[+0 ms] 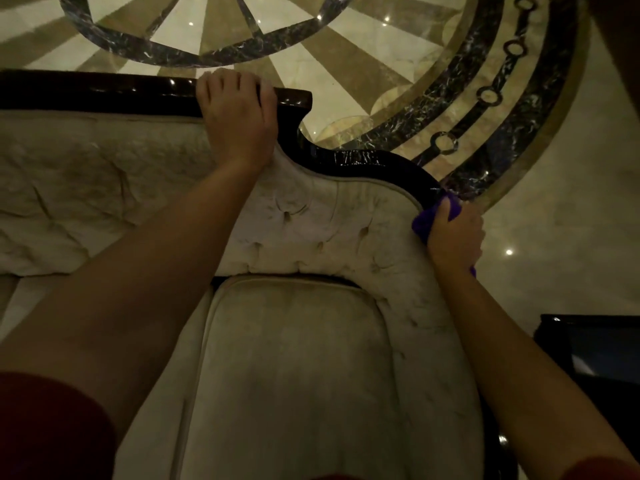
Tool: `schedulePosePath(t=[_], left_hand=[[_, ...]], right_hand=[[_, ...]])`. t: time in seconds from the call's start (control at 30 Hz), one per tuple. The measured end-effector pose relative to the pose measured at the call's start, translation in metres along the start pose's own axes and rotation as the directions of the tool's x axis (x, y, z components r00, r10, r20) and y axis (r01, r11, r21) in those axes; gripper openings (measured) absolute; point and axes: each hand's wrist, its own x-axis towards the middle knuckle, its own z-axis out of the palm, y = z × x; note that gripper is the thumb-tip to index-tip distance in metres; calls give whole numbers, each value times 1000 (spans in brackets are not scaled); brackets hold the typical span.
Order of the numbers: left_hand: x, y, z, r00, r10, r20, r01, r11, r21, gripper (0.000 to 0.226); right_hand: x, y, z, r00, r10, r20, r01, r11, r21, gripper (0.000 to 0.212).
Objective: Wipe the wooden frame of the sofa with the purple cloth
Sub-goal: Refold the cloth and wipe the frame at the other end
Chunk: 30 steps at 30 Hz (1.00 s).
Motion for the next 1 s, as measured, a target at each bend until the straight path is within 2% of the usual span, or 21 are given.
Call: schedulePosePath(t=[0.07, 0.13, 0.3, 0.37, 0.43, 0.5, 0.57, 0.6, 0.67, 0.73, 0.8, 0.9, 0.93, 1.0], left_hand=[[-18, 1, -8, 999, 32, 20, -30, 996, -79, 51], [-41, 5, -17, 999, 15, 48, -5, 980, -201, 51], [-118, 21, -52, 973, -78, 216, 160, 906, -393, 58], [-152, 27, -66, 949, -134, 285, 259, 845, -467, 51], [-185, 31, -80, 898, -144, 416, 372, 756, -539, 39], [-216, 37, -98, 781, -91, 618, 521, 640, -565, 28], [-246, 45, -121, 627, 39, 778, 668, 486, -563, 23], [-259, 48, -135, 575, 113, 811, 716, 411, -565, 25], [-282, 52, -164, 529, 241, 814, 768, 272, -580, 32], [-301, 52, -190, 530, 349, 773, 787, 139, -602, 41], [-318, 48, -211, 589, 378, 715, 755, 60, -653, 47], [-338, 36, -230, 706, 256, 660, 660, 101, -745, 41], [-346, 30, -235, 719, 204, 664, 663, 80, -744, 39], [-362, 18, -246, 714, 119, 690, 697, -36, -716, 34]], right_hand=[[-26, 50, -6, 993, 94, 72, -80, 981, -176, 60], [-54, 93, -14, 985, 118, 126, -71, 943, -325, 58], [-71, 131, -49, 940, 129, 317, 52, 861, -506, 59], [-70, 134, -70, 897, 147, 418, 140, 800, -583, 56], [-81, 131, -93, 843, 166, 511, 215, 767, -605, 50], [-104, 116, -110, 795, 140, 590, 212, 847, -487, 54], [-133, 88, -127, 769, 57, 637, 120, 965, -231, 57], [-149, 70, -137, 772, 11, 635, 55, 995, -84, 56], [-184, 33, -158, 793, -57, 607, -68, 981, 181, 58], [-222, 3, -180, 808, -123, 576, -115, 926, 359, 62], [-260, -15, -200, 803, -186, 567, -127, 875, 466, 61], [-303, -14, -210, 764, -271, 586, -131, 824, 551, 58], [-315, -9, -214, 754, -287, 591, -127, 819, 560, 62], [-329, 5, -218, 732, -370, 572, -64, 798, 599, 48]])
